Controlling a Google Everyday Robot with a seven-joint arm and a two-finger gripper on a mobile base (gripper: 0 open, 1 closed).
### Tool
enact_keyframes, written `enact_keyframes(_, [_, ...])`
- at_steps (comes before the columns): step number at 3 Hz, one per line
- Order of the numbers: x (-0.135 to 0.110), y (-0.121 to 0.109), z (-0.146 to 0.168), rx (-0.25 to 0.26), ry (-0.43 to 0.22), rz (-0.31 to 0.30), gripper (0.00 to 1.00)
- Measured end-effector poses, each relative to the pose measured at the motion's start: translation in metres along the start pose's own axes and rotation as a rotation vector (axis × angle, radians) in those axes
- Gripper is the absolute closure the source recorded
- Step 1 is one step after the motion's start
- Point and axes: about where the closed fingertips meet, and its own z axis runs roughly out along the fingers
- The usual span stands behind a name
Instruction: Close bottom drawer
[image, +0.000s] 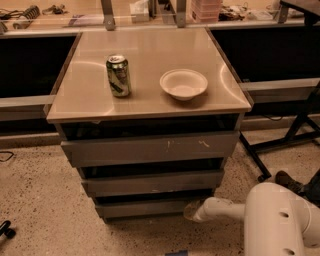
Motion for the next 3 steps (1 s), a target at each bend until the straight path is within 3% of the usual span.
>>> enact_keyframes(1, [0.013,0.034,-0.019,-0.119,0.026,0.045,1.0])
enact_keyframes(2, [0.034,0.063,-0.054,-0.169,0.076,0.118,1.0])
enact_keyframes(3, [0.031,0.071,-0.053,-0.185,0.073,0.119,0.82])
